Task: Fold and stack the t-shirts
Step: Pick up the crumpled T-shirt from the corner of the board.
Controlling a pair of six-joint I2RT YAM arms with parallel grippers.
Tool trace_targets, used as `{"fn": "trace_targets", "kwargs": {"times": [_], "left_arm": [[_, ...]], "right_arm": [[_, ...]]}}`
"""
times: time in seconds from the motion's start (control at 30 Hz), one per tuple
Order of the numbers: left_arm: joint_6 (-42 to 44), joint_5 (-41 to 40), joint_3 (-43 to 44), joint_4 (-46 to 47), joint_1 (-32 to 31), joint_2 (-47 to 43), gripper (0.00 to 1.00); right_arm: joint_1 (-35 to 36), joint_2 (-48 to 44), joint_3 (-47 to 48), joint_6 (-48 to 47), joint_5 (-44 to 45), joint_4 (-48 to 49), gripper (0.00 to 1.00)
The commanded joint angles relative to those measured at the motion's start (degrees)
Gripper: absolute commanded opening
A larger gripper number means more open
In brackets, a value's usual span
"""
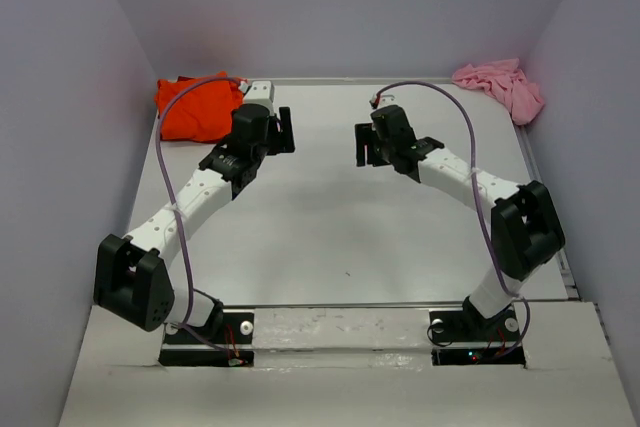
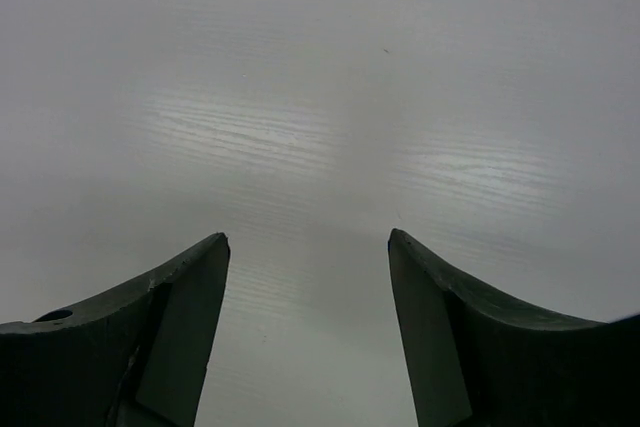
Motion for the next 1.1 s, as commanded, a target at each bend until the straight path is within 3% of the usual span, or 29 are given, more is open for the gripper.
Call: {"fn": "trace_targets", "kwargs": {"times": [0.0, 0.47, 1.07], "left_arm": [[-0.39, 0.45, 1.51, 1.95, 0.02, -0.80, 0.84], [-0.39, 1.94, 1.15, 2.22, 0.02, -1.33, 0.84], [-0.12, 3.44, 1.15, 2.39, -0.06, -1.24, 0.84]], "right_arm": [[-0.04, -3.12, -1.54, 0.93, 1.19, 2.94, 0.71], [-0.04, -8.22, -5.49, 2.69, 2.78, 2.32, 0.71], [-0.04, -7.78, -7.43, 3.57, 1.28, 2.67, 0.70]]}}
